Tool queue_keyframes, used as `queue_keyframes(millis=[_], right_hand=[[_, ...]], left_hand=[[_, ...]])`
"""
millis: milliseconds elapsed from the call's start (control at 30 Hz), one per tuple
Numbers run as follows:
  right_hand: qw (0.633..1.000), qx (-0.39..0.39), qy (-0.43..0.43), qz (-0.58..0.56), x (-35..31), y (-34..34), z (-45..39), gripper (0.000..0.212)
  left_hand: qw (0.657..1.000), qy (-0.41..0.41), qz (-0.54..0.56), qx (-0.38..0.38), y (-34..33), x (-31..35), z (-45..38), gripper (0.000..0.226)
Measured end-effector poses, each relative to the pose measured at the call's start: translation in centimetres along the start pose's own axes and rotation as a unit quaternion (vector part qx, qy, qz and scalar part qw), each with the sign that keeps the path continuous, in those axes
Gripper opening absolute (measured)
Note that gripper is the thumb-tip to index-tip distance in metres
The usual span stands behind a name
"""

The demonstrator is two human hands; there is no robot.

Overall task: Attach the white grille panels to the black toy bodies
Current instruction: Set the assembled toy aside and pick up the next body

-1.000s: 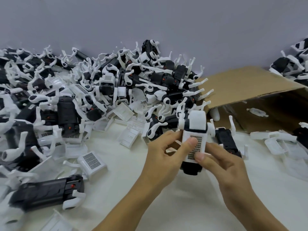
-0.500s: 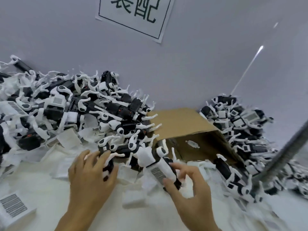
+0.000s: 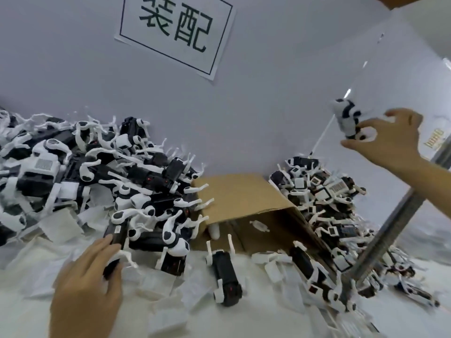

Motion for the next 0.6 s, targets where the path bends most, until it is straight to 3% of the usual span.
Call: queue_keyframes(millis=[67,200,300,367,467,600], right_hand=[[0.989,-0.072,-0.055,-0.114,1.0,-1.8,-0.1,0.053],[0.944,-0.148,-0.020,-0.295,-4.3,-5.9,6.4,0.028],[0.864,-0.228,-0.005,-0.449,-9.8,-10.1,13.8,0.025],[0.800,-0.264,-0.006,-0.538,-13.6,-12.7,18.8,0.029],[0.726,-0.302,-0.008,-0.618,-19.1,-16.0,25.0,0.010],[0.685,-0.300,-0.035,-0.663,-23.5,-19.1,29.4,0.019]], left_hand=[[0.999,-0.001,0.033,0.030,0.1,-0.3,0.0,0.030],[0.996,0.011,0.061,0.063,0.7,0.1,-0.1,0.021],[0.994,0.006,0.084,0.075,0.8,0.9,0.2,0.011],[0.991,0.023,0.090,0.095,1.2,1.2,0.2,0.018],[0.985,0.014,0.162,0.065,1.2,1.8,-0.1,0.019],[0.970,0.002,0.241,0.005,0.7,2.7,0.1,0.047]])
Point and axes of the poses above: each hand's wrist, its own z-axis away from the middle knuckle, its own y-axis out of the back of the hand, x = y × z, the point moved 7 cm from there along -z, towards the middle knuckle, and after that the axes turned 11 degrees about -x, right-handed, at the moved point
